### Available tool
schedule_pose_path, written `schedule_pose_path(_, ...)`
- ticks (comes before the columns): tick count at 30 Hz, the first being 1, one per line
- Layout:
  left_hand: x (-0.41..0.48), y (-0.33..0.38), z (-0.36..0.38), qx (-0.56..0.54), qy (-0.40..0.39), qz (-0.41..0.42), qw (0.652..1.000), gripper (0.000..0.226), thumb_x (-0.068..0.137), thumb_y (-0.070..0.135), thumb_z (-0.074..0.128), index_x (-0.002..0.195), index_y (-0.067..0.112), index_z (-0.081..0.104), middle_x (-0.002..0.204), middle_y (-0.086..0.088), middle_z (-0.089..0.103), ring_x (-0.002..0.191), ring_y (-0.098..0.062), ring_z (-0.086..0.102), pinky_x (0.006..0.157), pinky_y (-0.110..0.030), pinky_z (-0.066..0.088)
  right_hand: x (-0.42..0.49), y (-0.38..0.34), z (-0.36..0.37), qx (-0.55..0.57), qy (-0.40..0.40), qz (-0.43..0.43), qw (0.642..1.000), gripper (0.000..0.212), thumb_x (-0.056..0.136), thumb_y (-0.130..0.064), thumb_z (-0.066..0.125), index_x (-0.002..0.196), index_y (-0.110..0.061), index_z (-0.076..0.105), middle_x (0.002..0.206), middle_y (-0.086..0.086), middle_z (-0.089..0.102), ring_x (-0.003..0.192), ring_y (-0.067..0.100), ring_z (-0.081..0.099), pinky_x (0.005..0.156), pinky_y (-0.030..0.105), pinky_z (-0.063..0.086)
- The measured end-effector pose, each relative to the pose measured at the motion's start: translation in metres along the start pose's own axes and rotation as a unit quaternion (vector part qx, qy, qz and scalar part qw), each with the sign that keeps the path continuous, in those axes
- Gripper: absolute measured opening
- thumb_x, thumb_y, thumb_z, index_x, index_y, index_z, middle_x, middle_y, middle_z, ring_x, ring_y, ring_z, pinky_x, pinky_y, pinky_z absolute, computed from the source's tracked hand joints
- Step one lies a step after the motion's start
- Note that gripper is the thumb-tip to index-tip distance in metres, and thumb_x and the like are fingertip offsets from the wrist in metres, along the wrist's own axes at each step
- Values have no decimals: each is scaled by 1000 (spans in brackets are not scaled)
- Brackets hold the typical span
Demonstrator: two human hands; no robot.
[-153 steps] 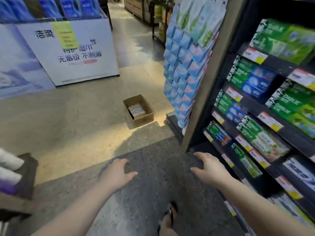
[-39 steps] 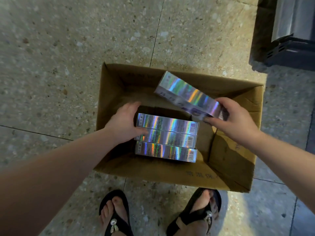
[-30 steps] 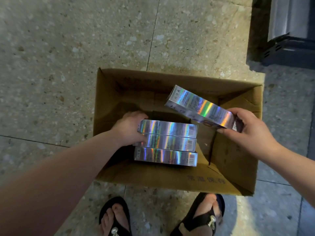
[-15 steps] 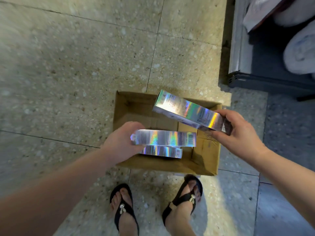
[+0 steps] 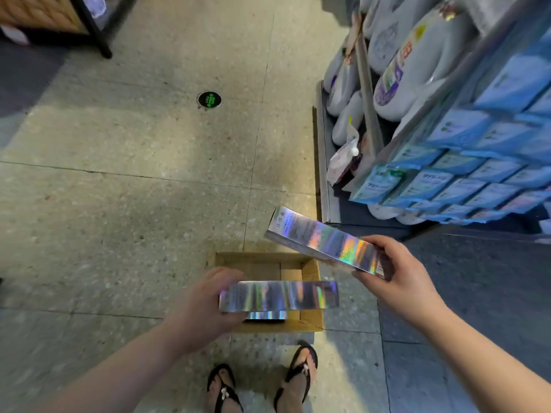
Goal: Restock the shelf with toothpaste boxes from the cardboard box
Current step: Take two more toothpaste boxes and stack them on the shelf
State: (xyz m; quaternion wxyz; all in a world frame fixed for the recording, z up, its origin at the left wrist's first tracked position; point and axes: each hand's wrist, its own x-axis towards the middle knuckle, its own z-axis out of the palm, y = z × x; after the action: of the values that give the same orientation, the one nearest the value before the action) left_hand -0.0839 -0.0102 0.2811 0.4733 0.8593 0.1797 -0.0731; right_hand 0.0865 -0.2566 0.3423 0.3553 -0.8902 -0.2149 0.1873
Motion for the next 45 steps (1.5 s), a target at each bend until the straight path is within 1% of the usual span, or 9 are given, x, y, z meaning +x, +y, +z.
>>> schedule_pose_path(3,-23,59,-19,15,-25,34,999,38,51,50,57,89,48,54,104,33,48,90,10,50,69,-5,37,-45,-27,-50,8,48,1,999,53,69,-11,75,93,-49,47,100,-21,57,91,-13,53,72,-1,37)
schedule_pose_path(11,-63,182,6,46,-82,85,992,40,49,50,65,84,61,49,96,23,59,88,0,55,73,-12,41,-171,-24,-153,25,152,77,985,46,69,-7,70,87,-46,53,100,-18,61,94,-7,54,74,1,39)
schedule_pose_path(17,-88,283,92,41,-133,172,975,43,45,49,57,86,60,49,100,34,52,89,3,50,72,-10,40,-279,24,-229,17,227,128,965,45,68,-12,73,88,-46,51,102,-16,60,94,-8,53,73,2,40)
schedule_pose_path(20,-106,327,148,70,-161,198,964,37,52,40,60,88,45,54,90,22,58,81,1,53,72,-20,44,-342,56,-278,12,262,150,953,43,66,-18,74,89,-46,50,102,-14,60,94,-9,52,71,0,39)
schedule_pose_path(24,-142,396,225,80,-190,217,954,29,59,31,67,86,38,57,92,22,59,75,2,55,64,-12,41,-432,100,-340,10,306,178,935,35,54,-40,64,85,-47,49,98,-16,60,94,-13,50,71,2,40)
schedule_pose_path(28,-183,466,291,49,-225,235,944,30,60,27,75,85,34,60,94,18,58,66,2,52,60,-8,40,-518,143,-394,0,331,213,919,36,65,-21,76,90,-38,57,99,-8,64,90,-6,55,69,6,42)
schedule_pose_path(35,-202,569,381,89,-270,282,916,27,61,28,77,84,31,63,89,10,65,79,-3,56,69,-14,42,-610,192,-466,38,405,252,878,38,66,-10,76,86,-37,58,95,-2,64,85,18,61,79,41,54)
schedule_pose_path(40,-187,627,451,120,-305,304,895,27,60,28,76,83,33,63,88,10,64,75,-2,56,70,-19,44,-642,236,-513,53,444,258,857,37,68,-7,74,79,-37,55,86,-4,63,70,3,58,54,5,45)
schedule_pose_path(45,-154,684,536,123,-328,319,881,28,59,26,77,83,31,64,90,7,64,63,1,52,59,-11,43,-651,298,-571,49,465,288,836,39,68,-10,73,78,-40,52,87,-10,60,77,3,57,65,16,47)
